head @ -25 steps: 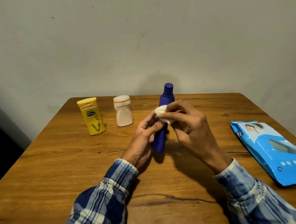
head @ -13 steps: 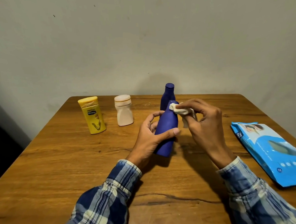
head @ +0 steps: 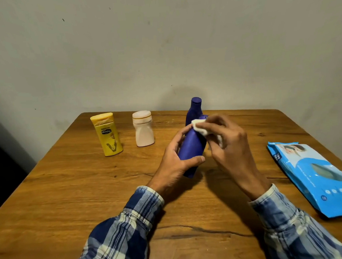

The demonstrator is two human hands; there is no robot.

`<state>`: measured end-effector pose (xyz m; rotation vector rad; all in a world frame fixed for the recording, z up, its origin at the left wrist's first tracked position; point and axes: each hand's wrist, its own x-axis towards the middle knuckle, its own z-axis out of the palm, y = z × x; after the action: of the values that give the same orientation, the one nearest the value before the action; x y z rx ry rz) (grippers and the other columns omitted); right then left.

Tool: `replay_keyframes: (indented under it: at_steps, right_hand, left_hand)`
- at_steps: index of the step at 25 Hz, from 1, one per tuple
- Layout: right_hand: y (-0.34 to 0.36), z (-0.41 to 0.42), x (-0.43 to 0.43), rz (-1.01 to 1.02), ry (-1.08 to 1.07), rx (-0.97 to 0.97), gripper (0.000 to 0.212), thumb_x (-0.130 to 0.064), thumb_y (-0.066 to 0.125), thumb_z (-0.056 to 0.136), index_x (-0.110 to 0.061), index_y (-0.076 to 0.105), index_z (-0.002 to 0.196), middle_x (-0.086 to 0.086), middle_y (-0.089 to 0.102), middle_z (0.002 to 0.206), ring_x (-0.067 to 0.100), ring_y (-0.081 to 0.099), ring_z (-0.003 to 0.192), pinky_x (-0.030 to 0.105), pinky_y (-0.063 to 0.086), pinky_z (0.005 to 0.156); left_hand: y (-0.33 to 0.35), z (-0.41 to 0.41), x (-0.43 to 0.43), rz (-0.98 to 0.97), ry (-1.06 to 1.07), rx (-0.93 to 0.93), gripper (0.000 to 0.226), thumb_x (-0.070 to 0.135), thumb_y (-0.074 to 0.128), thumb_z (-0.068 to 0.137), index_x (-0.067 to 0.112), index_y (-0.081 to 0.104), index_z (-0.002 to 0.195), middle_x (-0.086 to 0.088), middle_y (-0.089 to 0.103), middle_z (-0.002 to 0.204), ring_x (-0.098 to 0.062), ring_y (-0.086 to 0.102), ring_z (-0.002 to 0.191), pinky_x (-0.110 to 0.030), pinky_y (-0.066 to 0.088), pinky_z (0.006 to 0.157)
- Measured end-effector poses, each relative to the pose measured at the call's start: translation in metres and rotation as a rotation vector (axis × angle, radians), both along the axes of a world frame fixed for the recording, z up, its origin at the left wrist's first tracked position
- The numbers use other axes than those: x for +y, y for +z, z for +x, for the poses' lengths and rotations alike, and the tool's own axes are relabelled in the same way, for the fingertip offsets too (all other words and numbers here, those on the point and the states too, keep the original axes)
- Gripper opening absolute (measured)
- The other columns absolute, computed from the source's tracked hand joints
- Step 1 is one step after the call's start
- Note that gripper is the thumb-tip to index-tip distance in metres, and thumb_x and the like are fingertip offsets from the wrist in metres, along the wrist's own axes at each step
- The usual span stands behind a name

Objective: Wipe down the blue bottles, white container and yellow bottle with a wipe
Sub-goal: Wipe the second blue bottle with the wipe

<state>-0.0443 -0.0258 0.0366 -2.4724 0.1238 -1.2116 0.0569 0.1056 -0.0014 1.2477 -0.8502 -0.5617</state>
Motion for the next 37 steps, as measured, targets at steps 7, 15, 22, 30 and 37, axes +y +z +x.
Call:
replay_keyframes:
  at_steps: [7,15,22,30,37]
  right_hand:
    - [0.016,-0.009,0.004,0.532,0.219,-0.107,0.017,-0.007,0.073,0.089,-0.010,0.068,0.105,-0.004,0.072,0.101,0.015,0.070,0.096,0.039,0.060,0.077]
    - [-0.002,0.000,0.008,0.107,-0.032,-0.144,0.026,-0.004,0.074,0.087,-0.008,0.074,0.113,0.007,0.064,0.104,0.008,0.059,0.095,0.019,0.054,0.079]
    - [0.002,-0.003,0.007,0.237,-0.031,-0.180,0.028,-0.010,0.071,0.090,-0.011,0.073,0.118,0.003,0.068,0.106,0.005,0.063,0.093,0.012,0.052,0.074]
    - [0.002,-0.004,0.008,0.349,0.011,-0.225,0.017,-0.011,0.076,0.088,-0.012,0.074,0.106,-0.004,0.073,0.100,0.009,0.069,0.091,0.029,0.059,0.070]
    - [0.004,-0.006,-0.005,0.418,-0.077,-0.331,0.014,-0.010,0.072,0.091,-0.012,0.074,0.105,-0.004,0.071,0.100,0.010,0.068,0.092,0.028,0.058,0.070]
  left_hand:
    - [0.001,-0.001,0.002,0.035,0.041,-0.061,0.077,-0.003,0.080,0.080,0.039,0.051,0.139,0.010,0.054,0.141,0.002,0.060,0.119,-0.024,0.055,0.094]
    - [-0.005,-0.003,0.001,0.028,0.029,-0.072,0.079,0.000,0.077,0.085,0.036,0.044,0.147,0.008,0.046,0.149,-0.005,0.057,0.127,-0.029,0.056,0.097]
    - [-0.002,-0.002,0.000,0.012,0.040,-0.111,0.079,-0.003,0.076,0.084,0.038,0.043,0.143,0.013,0.044,0.145,0.004,0.058,0.120,-0.021,0.055,0.089]
    - [-0.005,-0.002,-0.001,-0.062,-0.003,0.048,0.079,-0.001,0.079,0.082,0.039,0.050,0.144,0.003,0.050,0.149,-0.019,0.058,0.131,-0.047,0.056,0.099]
    - [-0.001,-0.003,0.000,-0.012,-0.028,0.067,0.080,-0.001,0.078,0.082,0.041,0.049,0.142,0.005,0.047,0.148,-0.012,0.063,0.122,-0.031,0.058,0.088]
